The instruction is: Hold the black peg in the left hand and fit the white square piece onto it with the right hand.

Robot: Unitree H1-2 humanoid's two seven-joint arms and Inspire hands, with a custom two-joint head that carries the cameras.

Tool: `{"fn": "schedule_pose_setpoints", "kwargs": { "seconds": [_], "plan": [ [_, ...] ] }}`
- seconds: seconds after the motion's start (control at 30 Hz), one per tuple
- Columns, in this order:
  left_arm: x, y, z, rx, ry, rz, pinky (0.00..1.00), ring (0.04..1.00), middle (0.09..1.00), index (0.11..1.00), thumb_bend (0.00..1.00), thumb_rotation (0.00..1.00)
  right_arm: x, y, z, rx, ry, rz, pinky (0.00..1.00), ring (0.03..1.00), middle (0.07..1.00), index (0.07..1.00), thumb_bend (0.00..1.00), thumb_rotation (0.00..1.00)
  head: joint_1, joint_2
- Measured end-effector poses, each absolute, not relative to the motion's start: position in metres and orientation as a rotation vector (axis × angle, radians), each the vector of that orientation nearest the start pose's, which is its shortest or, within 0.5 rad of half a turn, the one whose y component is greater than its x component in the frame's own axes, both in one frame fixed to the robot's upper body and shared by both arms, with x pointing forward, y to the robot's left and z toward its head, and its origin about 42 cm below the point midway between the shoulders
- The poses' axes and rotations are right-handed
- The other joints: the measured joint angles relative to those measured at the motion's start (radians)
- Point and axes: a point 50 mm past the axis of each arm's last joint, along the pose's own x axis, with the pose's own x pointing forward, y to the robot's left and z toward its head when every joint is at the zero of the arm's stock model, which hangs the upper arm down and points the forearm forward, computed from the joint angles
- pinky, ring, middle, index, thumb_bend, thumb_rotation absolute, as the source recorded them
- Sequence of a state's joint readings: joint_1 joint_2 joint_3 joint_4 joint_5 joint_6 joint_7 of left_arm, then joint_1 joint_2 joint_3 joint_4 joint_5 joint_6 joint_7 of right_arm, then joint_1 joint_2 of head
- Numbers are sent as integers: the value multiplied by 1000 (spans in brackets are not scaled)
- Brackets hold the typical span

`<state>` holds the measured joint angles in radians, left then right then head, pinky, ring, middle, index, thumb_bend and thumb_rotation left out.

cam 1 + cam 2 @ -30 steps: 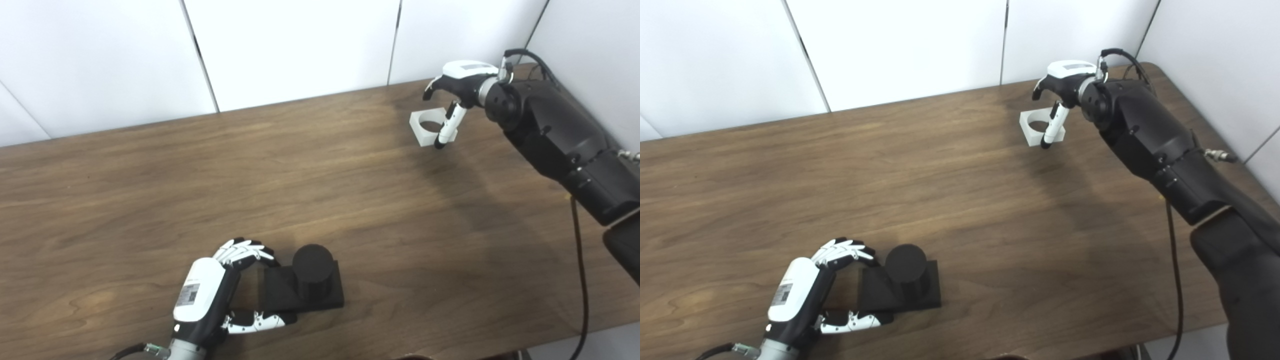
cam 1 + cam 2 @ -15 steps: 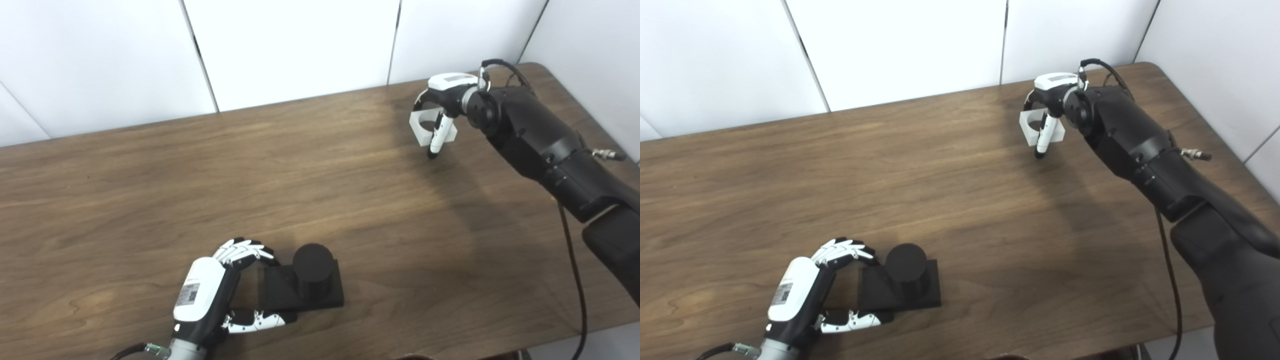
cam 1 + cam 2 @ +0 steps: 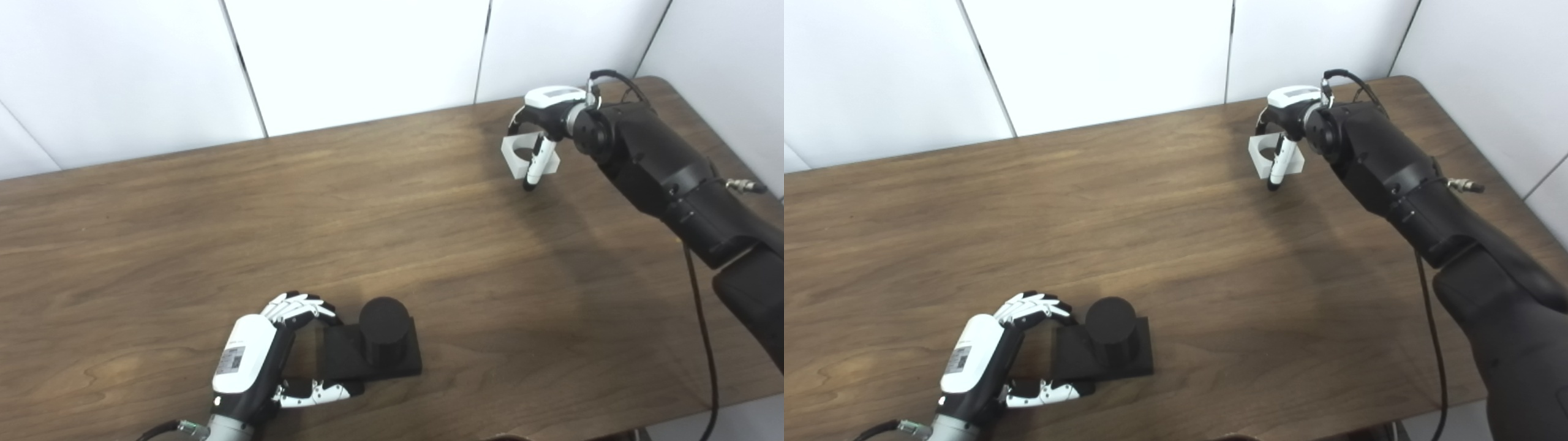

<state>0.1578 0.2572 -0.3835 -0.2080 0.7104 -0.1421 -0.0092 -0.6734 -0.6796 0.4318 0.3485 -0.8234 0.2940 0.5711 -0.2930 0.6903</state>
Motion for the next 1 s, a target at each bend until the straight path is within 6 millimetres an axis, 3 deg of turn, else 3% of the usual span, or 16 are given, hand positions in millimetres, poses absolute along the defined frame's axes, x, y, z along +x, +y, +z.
{"fn": "schedule_pose_setpoints", "kwargs": {
  "seconds": [0.3, 1.0],
  "plan": [
    [208, 182, 106, 872, -267, -438, 847, 794, 724, 483, 522, 47, 464, -357, 244, -1610, 335, 284, 932, 951, 889, 706, 1000, 238, 0, 3],
    [208, 180, 107, 883, -265, -438, 844, 793, 720, 483, 522, 48, 460, -359, 231, -1604, 277, 289, 857, 910, 846, 671, 955, 225, 5, 12]
  ]
}}
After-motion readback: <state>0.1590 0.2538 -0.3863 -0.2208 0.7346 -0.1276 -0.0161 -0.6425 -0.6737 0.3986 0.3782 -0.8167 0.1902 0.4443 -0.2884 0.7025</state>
